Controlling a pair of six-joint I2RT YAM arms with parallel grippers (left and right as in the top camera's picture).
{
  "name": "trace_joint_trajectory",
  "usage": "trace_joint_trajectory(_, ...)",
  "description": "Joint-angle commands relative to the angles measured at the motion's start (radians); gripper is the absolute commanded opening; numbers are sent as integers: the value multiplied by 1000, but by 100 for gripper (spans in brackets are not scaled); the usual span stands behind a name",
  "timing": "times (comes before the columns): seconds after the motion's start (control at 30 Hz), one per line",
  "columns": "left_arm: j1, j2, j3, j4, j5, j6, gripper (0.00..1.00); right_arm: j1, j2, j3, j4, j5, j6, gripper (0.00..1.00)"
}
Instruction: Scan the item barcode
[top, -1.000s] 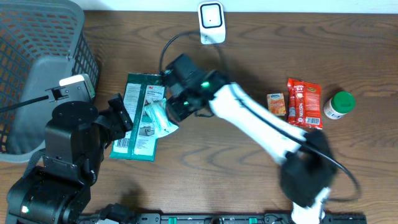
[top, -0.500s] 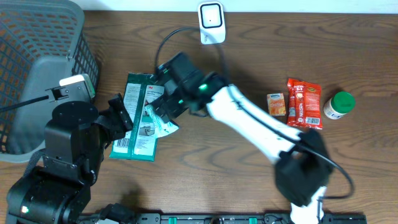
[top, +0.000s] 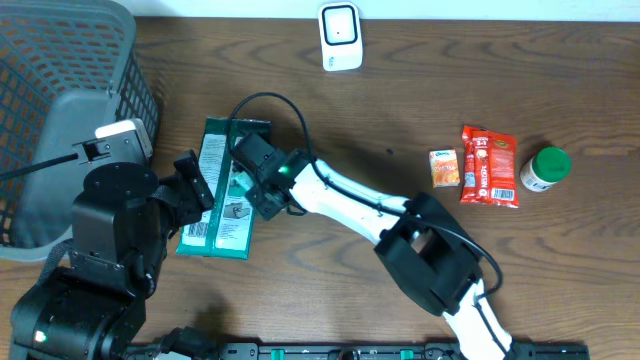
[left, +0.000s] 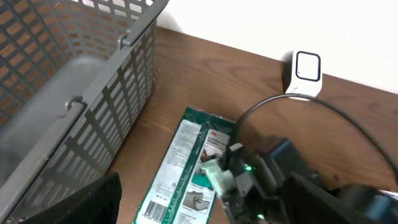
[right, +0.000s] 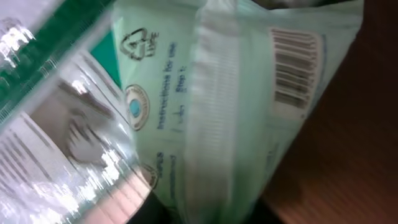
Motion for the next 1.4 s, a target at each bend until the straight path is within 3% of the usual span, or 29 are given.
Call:
trace_joint_trajectory(0.0,2,-2,5,-1,-10,10,82,-30,-157,6,-89,136,4,5)
trace_joint_trajectory(0.23,2,-2,5,-1,-10,9,82,-98,-245,-2,-440,235,-105,10)
trace_joint_trajectory(0.43,2,-2,5,-1,-10,10,82,-148,-243,-177,-375,235,-92,16)
trace_joint_trajectory(0.47,2,-2,5,-1,-10,10,82,-160,-243,-234,-324,235,-93,31)
trace_joint_trajectory(0.5,2,-2,5,-1,-10,9,82,-165,-243,-253,-304,235,-93,56)
trace_joint_trajectory(0.53,2,-2,5,-1,-10,10,82,-172,-243,-266,-291,239,-93,71)
trace_joint_trajectory(0.63,2,-2,5,-1,-10,10,82,-201,-252,-240,-316,253,-93,76)
trace_joint_trajectory(0.77,2,-2,5,-1,-10,10,82,-247,-288,-137,-394,209,-93,73)
trace_joint_trajectory(0.83,2,-2,5,-1,-10,10,82,-269,-307,-82,-431,149,-93,66)
trace_joint_trajectory(0.87,2,-2,5,-1,-10,10,82,-277,-314,-65,-441,119,-92,57)
trace_joint_trajectory(0.9,2,-2,5,-2,-10,10,82,-294,-331,-45,-448,49,-85,16)
trace_joint_trajectory(0.93,2,-2,5,-1,-10,9,82,-300,-338,-44,-447,27,-75,2)
trace_joint_trajectory(1.1,2,-2,5,-2,-10,9,82,-323,-337,-73,-454,-22,21,1)
trace_joint_trajectory(1.37,2,-2,5,-2,-10,9,82,-304,-334,-370,-222,-16,105,1)
